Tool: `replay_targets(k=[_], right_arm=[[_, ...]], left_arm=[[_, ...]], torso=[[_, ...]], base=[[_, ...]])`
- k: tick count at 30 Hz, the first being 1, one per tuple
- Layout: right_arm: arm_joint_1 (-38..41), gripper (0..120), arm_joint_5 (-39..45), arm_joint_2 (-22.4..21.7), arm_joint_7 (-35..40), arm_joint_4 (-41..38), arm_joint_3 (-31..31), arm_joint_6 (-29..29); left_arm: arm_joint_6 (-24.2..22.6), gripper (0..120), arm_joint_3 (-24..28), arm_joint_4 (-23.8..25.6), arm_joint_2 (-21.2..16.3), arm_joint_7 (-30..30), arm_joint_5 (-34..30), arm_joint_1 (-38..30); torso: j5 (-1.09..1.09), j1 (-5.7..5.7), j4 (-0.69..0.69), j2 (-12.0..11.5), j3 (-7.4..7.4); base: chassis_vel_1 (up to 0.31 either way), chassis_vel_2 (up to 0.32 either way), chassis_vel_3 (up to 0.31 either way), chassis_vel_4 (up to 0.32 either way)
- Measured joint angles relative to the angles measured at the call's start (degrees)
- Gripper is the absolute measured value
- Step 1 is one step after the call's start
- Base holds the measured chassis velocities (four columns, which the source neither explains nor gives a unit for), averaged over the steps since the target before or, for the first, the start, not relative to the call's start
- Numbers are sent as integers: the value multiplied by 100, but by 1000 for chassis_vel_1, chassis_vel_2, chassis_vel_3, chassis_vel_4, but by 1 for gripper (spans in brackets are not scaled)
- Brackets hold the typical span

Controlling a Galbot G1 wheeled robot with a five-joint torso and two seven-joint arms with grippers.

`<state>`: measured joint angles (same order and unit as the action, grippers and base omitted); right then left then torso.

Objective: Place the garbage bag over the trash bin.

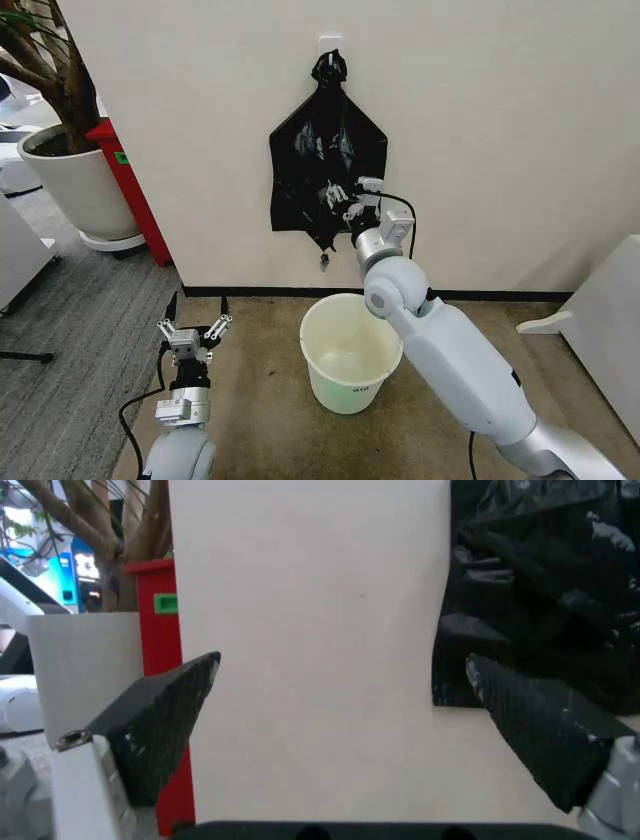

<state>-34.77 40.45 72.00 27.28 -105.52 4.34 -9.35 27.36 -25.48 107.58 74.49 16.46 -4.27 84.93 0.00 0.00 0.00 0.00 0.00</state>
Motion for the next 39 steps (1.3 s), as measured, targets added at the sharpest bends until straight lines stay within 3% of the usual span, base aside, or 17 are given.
replay_targets(k=[8, 16, 29, 34, 39], right_arm=[[-197, 0, -58, 47, -28, 3, -45, 7], [-174, 0, -105, 105, -44, 127, -113, 65], [-287, 0, 354, 27, -23, -533, -733, 56], [-477, 0, 453, -148, -56, -760, -927, 41], [-647, 0, 882, -108, 5, -920, -1010, 36]], left_arm=[[-5, 97, -5, 39, -4, -1, 1, 20], [-31, 97, -6, 109, -14, -6, 5, 28], [-99, 97, 32, 164, -105, -21, -95, -33], [-322, 97, 132, 335, -459, -33, -691, -222], [-782, 97, 247, 668, -1306, -45, -1993, -676]], torso=[[0, 0, 0, 0, 0], [0, 0, 0, 0, 0], [0, 0, 0, 0, 0], [0, 0, -1, 0, 0], [-1, 0, 1, 0, 0]], base=[[0, 0, 0, 0], [0, 0, 0, 0], [0, 0, 0, 0], [0, 0, 0, 0], [0, 0, 0, 0]])
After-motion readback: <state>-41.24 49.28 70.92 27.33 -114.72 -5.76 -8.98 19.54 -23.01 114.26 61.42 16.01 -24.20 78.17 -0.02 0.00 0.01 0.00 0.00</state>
